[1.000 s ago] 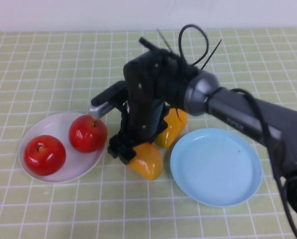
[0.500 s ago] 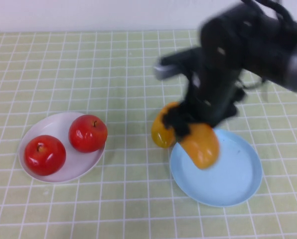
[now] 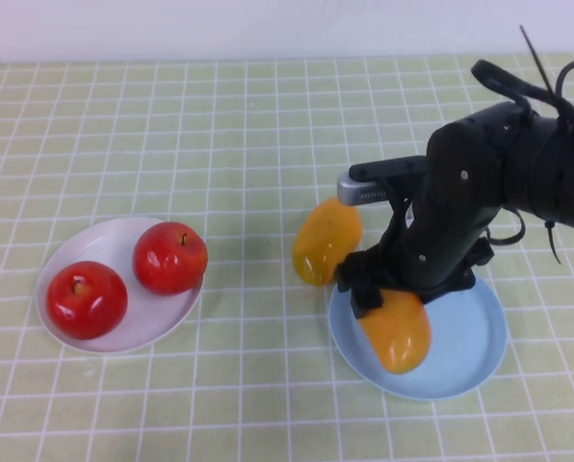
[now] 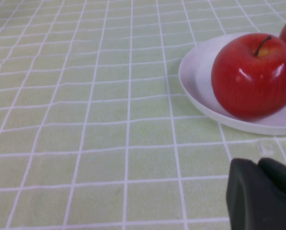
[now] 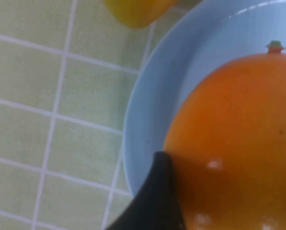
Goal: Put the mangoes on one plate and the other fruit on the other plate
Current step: Put another type of fruit in the right plate
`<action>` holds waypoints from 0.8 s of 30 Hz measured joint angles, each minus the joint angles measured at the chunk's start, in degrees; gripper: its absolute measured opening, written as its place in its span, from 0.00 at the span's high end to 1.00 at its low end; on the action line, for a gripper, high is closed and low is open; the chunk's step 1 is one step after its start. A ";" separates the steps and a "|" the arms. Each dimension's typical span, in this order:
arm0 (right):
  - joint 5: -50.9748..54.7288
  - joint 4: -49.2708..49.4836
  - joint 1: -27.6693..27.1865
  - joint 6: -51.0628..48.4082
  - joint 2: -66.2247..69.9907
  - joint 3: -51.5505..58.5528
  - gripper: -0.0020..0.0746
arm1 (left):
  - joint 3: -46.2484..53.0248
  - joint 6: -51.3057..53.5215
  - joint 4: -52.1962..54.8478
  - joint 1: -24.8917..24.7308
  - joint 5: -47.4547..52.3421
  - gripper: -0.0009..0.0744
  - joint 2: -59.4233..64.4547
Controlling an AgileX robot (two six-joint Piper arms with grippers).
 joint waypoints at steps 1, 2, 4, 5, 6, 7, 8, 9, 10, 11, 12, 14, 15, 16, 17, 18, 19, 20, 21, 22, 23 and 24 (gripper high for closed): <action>0.00 0.25 -0.13 0.00 0.30 0.00 0.22 | 0.00 0.00 0.00 0.00 0.00 0.98 0.00; 0.00 0.50 -0.25 0.00 0.78 0.00 0.19 | 0.00 0.00 0.00 0.00 0.00 0.98 0.00; 0.34 0.53 -0.23 0.00 1.17 0.00 0.13 | 0.00 0.00 0.00 0.00 0.00 0.98 0.00; 0.65 0.53 -0.23 0.00 1.17 0.00 0.11 | 0.00 0.00 0.00 0.00 0.00 0.98 0.00; 1.12 0.78 -0.23 0.00 1.17 0.00 0.09 | 0.00 0.00 0.00 0.00 0.00 0.98 0.00; 1.53 0.90 -0.23 0.00 1.03 -0.12 0.08 | 0.00 0.00 0.00 0.00 0.00 0.98 0.00; 2.22 0.91 -0.23 0.00 0.81 -0.38 0.08 | 0.00 0.00 0.00 0.00 0.00 0.98 0.00; 2.96 0.91 -0.23 0.00 0.72 -0.89 0.08 | 0.00 0.00 0.00 0.00 0.00 0.98 0.00; 3.54 0.80 -0.23 0.00 0.51 -1.32 0.07 | 0.00 0.00 0.00 0.00 0.00 0.98 0.00; 4.34 0.57 -0.23 0.05 0.15 -1.94 0.07 | 0.00 0.00 0.00 0.00 0.00 0.98 0.00; 4.86 0.32 -0.23 0.14 -0.13 -2.34 0.07 | 0.00 0.00 0.00 0.00 0.00 0.98 0.00; 5.85 0.18 -0.23 0.85 -0.68 -4.05 0.07 | 0.00 0.00 0.00 0.00 0.00 0.98 0.00; 5.98 0.07 -0.23 1.62 -0.75 -4.85 0.07 | 0.00 0.00 0.00 0.00 0.00 0.98 0.00; 5.97 0.07 -0.23 2.86 -0.84 -5.77 0.07 | 0.00 0.00 0.00 0.00 0.00 0.98 0.00; 5.97 0.07 -0.23 3.67 -0.84 -6.34 0.07 | 0.00 0.00 0.00 0.00 0.00 0.98 0.00; 5.97 0.04 -0.23 4.61 -0.84 -6.91 0.07 | 0.00 0.00 0.00 0.00 0.00 0.98 0.00; 5.97 -0.05 -0.23 5.27 -0.84 -7.55 0.07 | 0.00 0.00 0.00 0.00 0.00 0.98 0.00; 5.60 -0.05 -0.23 5.85 -0.84 -8.04 0.07 | 0.00 0.00 0.00 0.00 0.00 0.98 0.00; 5.14 -0.05 -0.23 6.62 -0.84 -8.68 0.07 | 0.00 0.00 0.00 0.00 0.00 0.98 0.00; 4.58 -0.05 -0.23 7.11 -0.84 -9.15 0.07 | 0.00 0.00 0.00 0.00 0.00 0.98 0.00; 4.17 -0.08 -0.23 7.67 -0.84 -9.82 0.07 | 0.00 0.00 0.00 0.00 0.00 0.98 0.00; 3.94 -0.08 -0.23 8.05 -0.72 -10.40 0.07 | 0.00 0.00 0.00 0.00 0.00 0.98 0.00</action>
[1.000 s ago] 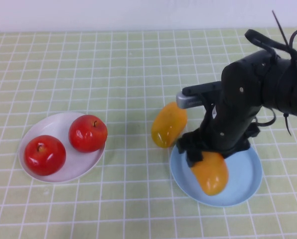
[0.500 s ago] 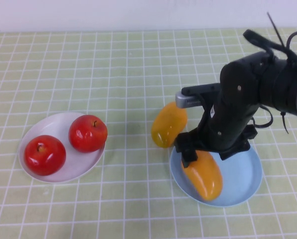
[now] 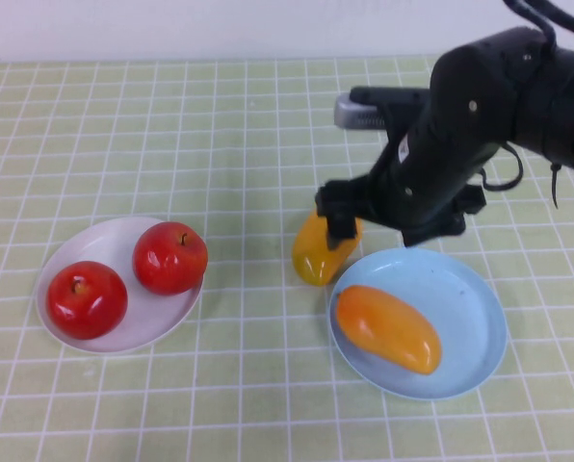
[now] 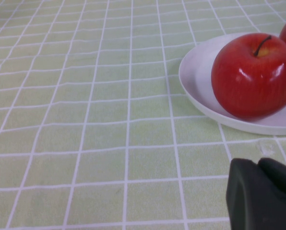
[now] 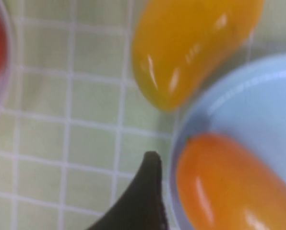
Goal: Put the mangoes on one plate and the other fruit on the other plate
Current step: Put another type of fruit in the right plate
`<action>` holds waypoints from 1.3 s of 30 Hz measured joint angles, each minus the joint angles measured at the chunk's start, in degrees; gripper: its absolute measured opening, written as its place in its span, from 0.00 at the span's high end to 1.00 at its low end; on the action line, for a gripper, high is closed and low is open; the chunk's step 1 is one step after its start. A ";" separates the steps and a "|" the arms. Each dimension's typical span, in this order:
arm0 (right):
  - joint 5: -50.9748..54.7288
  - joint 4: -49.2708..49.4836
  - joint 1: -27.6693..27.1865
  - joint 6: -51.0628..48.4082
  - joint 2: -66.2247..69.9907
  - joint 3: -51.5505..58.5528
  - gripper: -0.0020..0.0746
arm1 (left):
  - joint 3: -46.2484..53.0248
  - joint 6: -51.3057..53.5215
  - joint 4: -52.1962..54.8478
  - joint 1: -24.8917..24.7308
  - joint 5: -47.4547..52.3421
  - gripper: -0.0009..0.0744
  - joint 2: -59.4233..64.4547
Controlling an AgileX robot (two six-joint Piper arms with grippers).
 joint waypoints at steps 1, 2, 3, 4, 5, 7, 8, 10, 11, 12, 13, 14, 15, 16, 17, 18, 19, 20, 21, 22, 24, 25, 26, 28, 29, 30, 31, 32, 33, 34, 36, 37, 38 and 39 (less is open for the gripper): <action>-0.28 0.00 0.00 0.38 0.09 -0.78 0.07 | 0.00 0.00 0.00 0.00 0.00 0.98 0.00; -0.40 0.00 0.00 0.79 0.24 -1.66 0.07 | 0.00 0.00 0.00 0.00 0.00 0.98 0.00; -0.73 0.00 0.00 1.36 0.70 -2.57 0.07 | 0.00 0.00 0.00 0.00 0.00 0.98 0.00; -1.03 0.00 0.00 2.13 1.04 -3.52 0.07 | 0.00 0.00 0.00 0.00 0.00 0.98 0.00; -1.41 0.00 0.00 2.88 1.63 -4.51 0.07 | 0.00 0.00 0.00 0.00 0.00 0.98 0.00; -1.95 0.00 0.00 3.72 3.29 -6.69 0.07 | 0.00 0.00 0.00 0.00 0.00 0.98 0.00; -1.95 0.00 0.00 3.86 4.33 -7.63 0.07 | 0.00 0.00 0.00 0.00 0.00 0.98 0.00; -1.83 0.22 0.00 4.02 6.56 -9.90 0.07 | 0.00 0.00 0.00 0.00 0.00 0.98 0.00; -1.49 0.48 0.00 4.15 7.96 -11.21 0.07 | 0.00 0.00 0.00 0.00 0.00 0.98 0.00; -1.09 0.61 -0.08 4.19 9.14 -12.49 0.07 | 0.00 0.00 0.00 0.00 0.00 0.98 0.00; -0.74 1.00 -0.14 4.19 10.62 -13.71 0.07 | 0.00 0.00 0.00 0.00 0.00 0.98 0.00; -0.47 1.26 -0.36 4.43 12.10 -14.86 0.07 | 0.00 0.00 0.00 0.00 0.00 0.98 0.00; -0.19 1.55 -0.53 4.67 13.45 -15.91 0.07 | 0.00 0.00 0.00 0.00 0.00 0.98 0.00; -0.02 1.87 -0.78 4.83 14.50 -16.71 0.07 | 0.00 0.00 0.00 0.00 0.00 0.98 0.00; 0.12 2.18 -1.19 4.95 15.68 -17.68 0.07 | 0.00 0.00 0.00 0.00 0.00 0.98 0.00; 0.37 2.47 -1.51 5.08 16.73 -18.57 0.07 | 0.00 0.00 0.00 0.00 0.00 0.98 0.00; 0.68 2.60 -1.70 5.08 17.48 -19.28 0.07 | 0.00 0.00 0.00 0.00 0.00 0.98 0.00; 1.29 2.82 -2.06 5.17 18.30 -20.09 0.07 | 0.00 0.00 0.00 0.00 0.00 0.98 0.00; 2.04 2.96 -2.34 5.17 19.14 -20.88 0.07 | 0.00 0.00 0.00 0.00 0.00 0.98 0.00; 2.64 2.96 -2.46 5.21 19.65 -21.60 0.07 | 0.00 0.00 0.00 0.00 0.00 0.98 0.00; 3.60 2.96 -2.70 5.31 20.80 -22.77 0.07 | 0.00 0.00 0.00 0.00 0.00 0.98 0.00; 3.72 3.07 -2.70 5.31 21.33 -23.15 0.07 | 0.00 0.00 0.00 0.00 0.00 0.98 0.00; 3.77 3.07 -2.73 5.31 21.83 -23.46 0.07 | 0.00 0.00 0.00 0.00 0.00 0.98 0.00; 3.77 3.19 -2.73 5.31 22.91 -23.96 0.07 | 0.00 0.00 0.00 0.00 0.00 0.98 0.00; 3.87 3.31 -2.73 5.31 23.34 -24.19 0.07 | 0.00 0.00 0.00 0.00 0.00 0.98 0.00; 4.17 3.31 -2.73 5.31 23.94 -24.47 0.07 | 0.00 0.00 0.00 0.00 0.00 0.98 0.00; 4.15 3.43 -2.73 5.31 24.51 -24.61 0.07 | 0.00 0.00 0.00 0.00 0.00 0.98 0.00; 4.44 3.55 -2.82 5.34 25.10 -24.90 0.07 | 0.00 0.00 0.00 0.00 0.00 0.98 0.00; 4.54 3.55 -2.82 5.34 25.69 -25.05 0.07 | 0.00 0.00 0.00 0.00 0.00 0.98 0.00; 4.54 3.67 -2.82 5.34 26.21 -25.15 0.07 | 0.00 0.00 0.00 0.00 0.00 0.98 0.00; 4.54 3.80 -2.82 5.16 27.19 -25.15 0.07 | 0.00 0.00 0.00 0.00 0.00 0.98 0.00; 4.54 3.80 -2.82 4.77 27.46 -25.15 0.07 | 0.00 0.00 0.00 0.00 0.00 0.98 0.00; 4.54 3.80 -2.82 4.13 27.80 -25.15 0.08 | 0.00 0.00 0.00 0.00 0.00 0.98 0.00; 4.65 3.80 -2.82 3.63 27.89 -25.19 0.08 | 0.00 0.00 0.00 0.00 0.00 0.98 0.00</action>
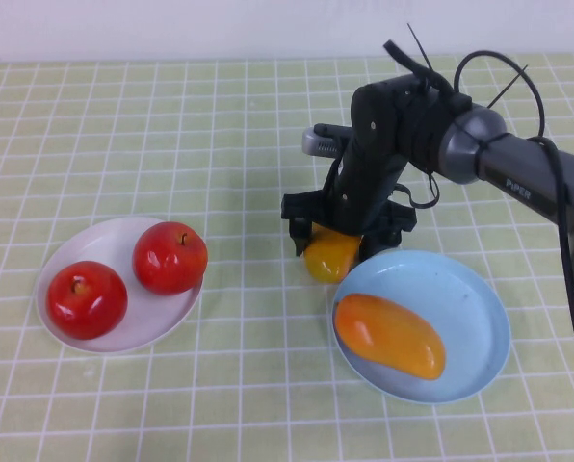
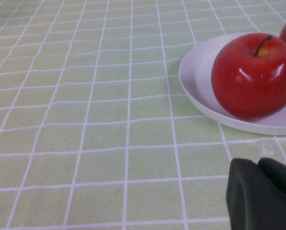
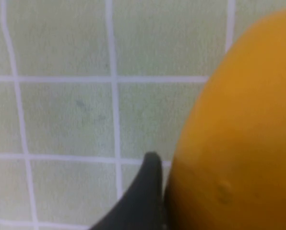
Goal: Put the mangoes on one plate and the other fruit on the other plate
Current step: Put another type of fruit in the right plate
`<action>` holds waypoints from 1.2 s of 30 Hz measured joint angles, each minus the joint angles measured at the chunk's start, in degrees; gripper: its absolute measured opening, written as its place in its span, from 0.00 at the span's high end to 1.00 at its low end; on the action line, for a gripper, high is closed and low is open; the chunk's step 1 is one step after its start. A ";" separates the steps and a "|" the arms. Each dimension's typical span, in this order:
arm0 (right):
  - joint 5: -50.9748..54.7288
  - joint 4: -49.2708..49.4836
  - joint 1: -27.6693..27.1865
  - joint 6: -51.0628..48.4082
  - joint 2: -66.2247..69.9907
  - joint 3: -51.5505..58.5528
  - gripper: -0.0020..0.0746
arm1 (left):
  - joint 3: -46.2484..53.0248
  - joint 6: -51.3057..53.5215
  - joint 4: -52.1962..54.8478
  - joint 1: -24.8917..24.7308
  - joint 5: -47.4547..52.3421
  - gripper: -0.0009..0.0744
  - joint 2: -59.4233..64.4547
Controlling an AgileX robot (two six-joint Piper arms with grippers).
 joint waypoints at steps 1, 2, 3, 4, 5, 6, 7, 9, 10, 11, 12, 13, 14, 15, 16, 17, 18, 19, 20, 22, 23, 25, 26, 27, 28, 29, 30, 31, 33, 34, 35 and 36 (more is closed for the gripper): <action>0.00 0.09 0.00 -0.42 0.00 -0.10 0.09 | 0.00 0.00 0.00 0.00 0.00 0.98 0.00; 0.00 0.09 0.00 -0.69 0.00 -0.15 0.10 | 0.00 0.00 0.00 0.00 0.00 0.98 0.00; 0.13 0.09 0.00 -0.82 0.04 -0.39 0.13 | 0.00 0.00 0.00 0.00 0.00 0.98 0.00; 0.35 0.09 0.00 -0.92 0.04 -0.64 0.17 | 0.00 0.00 0.00 0.00 0.00 0.98 0.00; 0.87 0.09 0.00 -1.06 0.04 -1.30 0.22 | 0.00 0.00 0.00 0.00 0.00 0.98 0.00; 1.31 0.09 0.00 -1.05 0.13 -2.12 0.27 | 0.00 0.00 0.00 0.00 0.00 0.98 0.00; 1.80 -0.04 0.00 -1.05 0.13 -2.92 0.30 | 0.00 0.00 0.00 0.00 0.00 0.98 0.00; 2.69 -0.72 0.00 -1.88 0.13 -5.36 0.29 | 0.00 0.00 0.00 0.00 0.00 0.98 0.00; 3.38 -1.19 0.00 -2.39 0.13 -6.47 0.29 | 0.00 0.00 0.00 0.00 0.00 0.98 0.00; 4.34 -2.00 0.00 -2.94 0.13 -7.85 0.29 | 0.00 0.00 0.00 0.00 0.00 0.98 0.00; 5.57 -3.09 0.00 -3.34 0.13 -9.45 0.29 | 0.00 0.00 0.00 0.00 0.00 0.98 0.00; 6.42 -3.90 0.00 -3.75 0.13 -10.44 0.29 | 0.00 0.00 0.00 0.00 0.00 0.98 0.00; 7.02 -5.11 0.10 -4.56 0.13 -11.42 0.29 | 0.00 0.00 0.00 0.00 0.00 0.98 0.00; 7.27 -6.10 0.10 -6.11 -0.03 -11.80 0.29 | 0.00 0.00 0.00 0.00 0.00 0.98 0.00; 7.39 -6.69 0.10 -7.59 -0.50 -11.80 0.29 | 0.00 0.00 0.00 0.00 0.00 0.98 0.00; 7.62 -7.41 0.10 -9.27 -1.15 -11.66 0.29 | 0.00 0.00 0.00 0.00 0.00 0.98 0.00; 7.77 -8.27 0.23 -10.65 -2.24 -11.03 0.29 | 0.00 0.00 0.00 0.00 0.00 0.98 0.00; 8.00 -9.00 0.38 -11.57 -2.93 -10.35 0.29 | 0.00 0.00 0.00 0.00 0.00 0.98 0.00; 8.00 -10.13 0.64 -12.77 -4.38 -9.16 0.29 | 0.00 0.00 0.00 0.00 0.00 0.98 0.00; 8.00 -11.59 1.05 -15.29 -8.12 -5.80 0.29 | 0.00 0.00 0.00 0.00 0.00 0.98 0.00; 8.00 -12.08 1.29 -16.84 -10.22 -2.80 0.29 | 0.00 0.00 0.00 0.00 0.00 0.98 0.00; 8.00 -12.83 1.29 -20.14 -14.45 2.62 0.29 | 0.00 0.00 0.00 0.00 0.00 0.98 0.00; 8.00 -13.12 1.29 -21.48 -15.67 5.27 0.29 | 0.00 0.00 0.00 0.00 0.00 0.98 0.00; 8.00 -13.69 1.29 -23.37 -18.21 9.39 0.29 | 0.00 0.00 0.00 0.00 0.00 0.98 0.00; 8.00 -13.97 1.29 -24.69 -19.47 12.79 0.29 | 0.00 0.00 0.00 0.00 0.00 0.98 0.00; 7.57 -13.97 1.29 -25.64 -20.60 15.37 0.29 | 0.00 0.00 0.00 0.00 0.00 0.98 0.00; 6.84 -13.97 1.07 -26.47 -21.87 18.31 0.29 | 0.00 0.00 0.00 0.00 0.00 0.98 0.00; 6.10 -13.71 0.89 -26.97 -22.47 20.86 0.29 | 0.00 0.00 0.00 0.00 0.00 0.98 0.00; 4.97 -12.72 -0.06 -27.47 -23.17 24.45 0.29 | 0.00 0.00 0.00 0.00 0.00 0.98 0.00; 4.50 -12.35 -0.47 -27.61 -23.21 26.08 0.29 | 0.00 0.00 0.00 0.00 0.00 0.98 0.00; 4.07 -12.24 -0.79 -27.70 -23.21 27.43 0.29 | 0.00 0.00 0.00 0.00 0.00 0.98 0.00; 3.82 -12.14 -1.29 -27.70 -23.06 28.48 0.29 | 0.00 0.00 0.00 0.00 0.00 0.98 0.00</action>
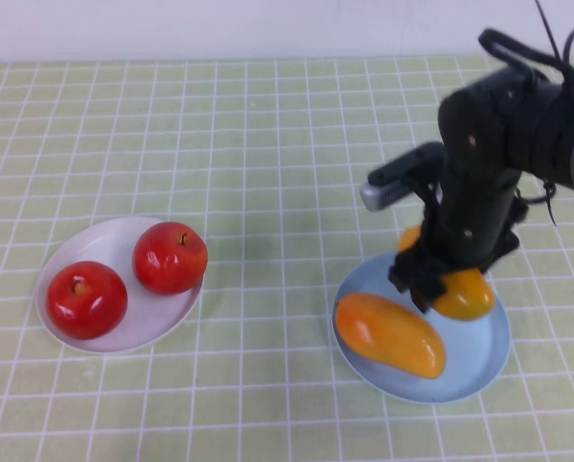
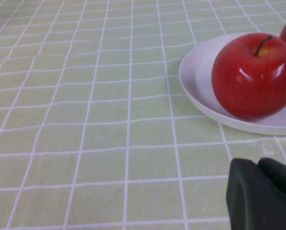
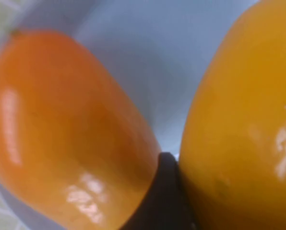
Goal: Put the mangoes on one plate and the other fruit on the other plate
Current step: Put another type of fruit in the right plate
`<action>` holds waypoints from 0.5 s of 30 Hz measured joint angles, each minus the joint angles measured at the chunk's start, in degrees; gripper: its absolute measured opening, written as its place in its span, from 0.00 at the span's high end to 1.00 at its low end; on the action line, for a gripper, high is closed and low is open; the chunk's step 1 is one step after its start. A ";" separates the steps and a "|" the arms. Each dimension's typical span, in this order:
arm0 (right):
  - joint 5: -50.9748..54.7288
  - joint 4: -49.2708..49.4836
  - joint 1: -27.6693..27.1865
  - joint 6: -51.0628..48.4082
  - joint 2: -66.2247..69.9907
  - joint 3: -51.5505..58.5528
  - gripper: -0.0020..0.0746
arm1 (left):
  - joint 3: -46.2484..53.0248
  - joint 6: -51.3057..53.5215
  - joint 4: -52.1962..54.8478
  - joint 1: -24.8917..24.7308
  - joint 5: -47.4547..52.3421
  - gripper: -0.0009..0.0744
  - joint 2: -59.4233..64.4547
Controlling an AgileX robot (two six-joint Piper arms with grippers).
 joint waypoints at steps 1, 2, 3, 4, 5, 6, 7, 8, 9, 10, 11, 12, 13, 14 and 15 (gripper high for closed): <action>-0.13 0.13 -0.29 0.00 0.12 0.78 0.29 | 0.00 0.00 0.00 0.00 0.00 0.98 0.00; -0.12 0.53 -0.44 0.00 0.37 1.22 0.29 | 0.00 0.00 0.00 0.00 0.00 0.98 0.00; -0.26 0.68 -0.66 0.00 0.52 1.49 0.29 | 0.00 0.00 0.00 0.00 0.00 0.98 0.00; -0.36 1.01 -0.68 0.00 0.64 1.85 0.29 | 0.00 0.00 0.00 0.00 0.00 0.98 0.00; -0.36 1.29 -0.68 -0.03 0.64 1.96 0.29 | 0.00 0.00 0.00 0.00 0.00 0.98 0.00; -0.36 1.73 -0.68 -0.03 0.64 1.97 0.29 | 0.00 0.00 0.00 0.00 0.00 0.98 0.00; -0.47 2.01 -0.68 -0.13 0.72 2.08 0.29 | 0.00 0.00 0.00 0.00 0.00 0.98 0.00; -0.47 2.30 -0.68 -0.13 0.72 2.08 0.29 | 0.00 0.00 0.00 0.00 0.00 0.98 0.00; -0.47 2.39 -0.68 -0.13 0.72 2.20 0.27 | 0.00 0.00 0.00 0.00 0.00 0.98 0.00; -0.47 2.39 -0.68 -0.13 0.72 2.30 0.23 | 0.00 0.00 0.00 0.00 0.00 0.98 0.00; -0.25 2.39 -0.68 -0.13 0.72 2.29 0.20 | 0.00 0.00 0.00 0.00 0.00 0.98 0.00; 0.04 2.39 -0.68 -0.13 0.72 2.29 0.16 | 0.00 0.00 0.00 0.00 0.00 0.98 0.00; 0.40 2.39 -0.68 -0.13 0.72 2.32 0.13 | 0.00 0.00 0.00 0.00 0.00 0.98 0.00; 0.68 2.39 -0.68 -0.13 0.60 2.42 0.11 | 0.00 0.00 0.00 0.00 0.00 0.98 0.00; 1.01 2.39 -0.68 -0.13 0.48 2.42 0.09 | 0.00 0.00 0.00 0.00 0.00 0.98 0.00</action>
